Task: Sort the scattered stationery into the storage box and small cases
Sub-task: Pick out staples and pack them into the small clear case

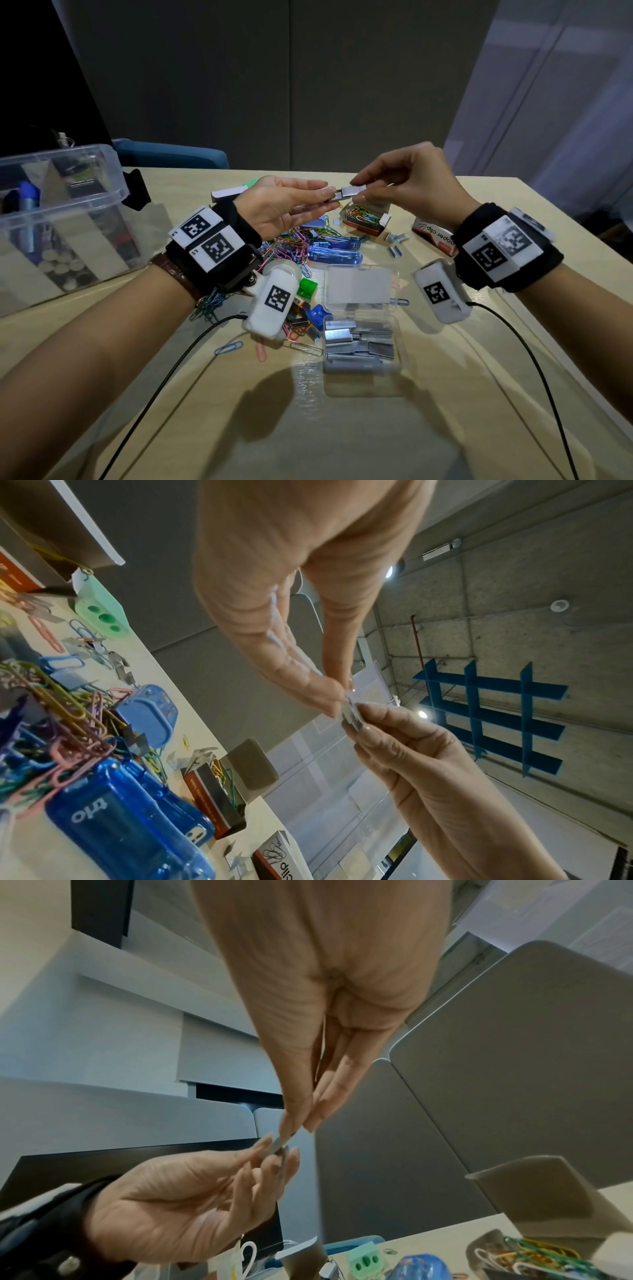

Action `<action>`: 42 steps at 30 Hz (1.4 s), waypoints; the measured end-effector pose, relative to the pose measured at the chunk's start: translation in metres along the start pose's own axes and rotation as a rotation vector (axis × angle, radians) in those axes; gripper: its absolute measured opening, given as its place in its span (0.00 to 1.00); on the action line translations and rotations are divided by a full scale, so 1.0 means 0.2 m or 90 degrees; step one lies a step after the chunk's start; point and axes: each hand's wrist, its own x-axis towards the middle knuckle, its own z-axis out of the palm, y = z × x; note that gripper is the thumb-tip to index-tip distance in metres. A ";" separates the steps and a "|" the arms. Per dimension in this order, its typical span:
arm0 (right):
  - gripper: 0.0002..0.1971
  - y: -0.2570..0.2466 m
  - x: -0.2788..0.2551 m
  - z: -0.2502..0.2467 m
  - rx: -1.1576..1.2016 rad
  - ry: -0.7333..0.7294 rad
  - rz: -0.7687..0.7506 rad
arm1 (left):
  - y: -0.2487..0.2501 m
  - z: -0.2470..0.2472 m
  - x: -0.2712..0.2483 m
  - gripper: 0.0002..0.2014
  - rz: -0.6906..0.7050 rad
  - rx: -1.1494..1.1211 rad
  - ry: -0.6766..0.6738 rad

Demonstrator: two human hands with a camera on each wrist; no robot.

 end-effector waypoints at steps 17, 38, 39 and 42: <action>0.16 -0.03 -0.01 0.01 -0.012 -0.021 -0.052 | 0.00 0.02 -0.01 0.16 0.020 -0.028 -0.031; 0.12 -0.05 0.01 0.01 -0.102 0.035 -0.054 | 0.00 0.04 -0.02 0.18 0.052 0.001 0.003; 0.12 -0.05 0.01 0.01 -0.102 0.036 -0.052 | 0.00 0.04 -0.01 0.15 0.048 0.000 0.004; 0.12 -0.06 0.01 0.01 -0.116 0.038 -0.045 | 0.02 0.04 -0.01 0.09 0.028 -0.016 0.014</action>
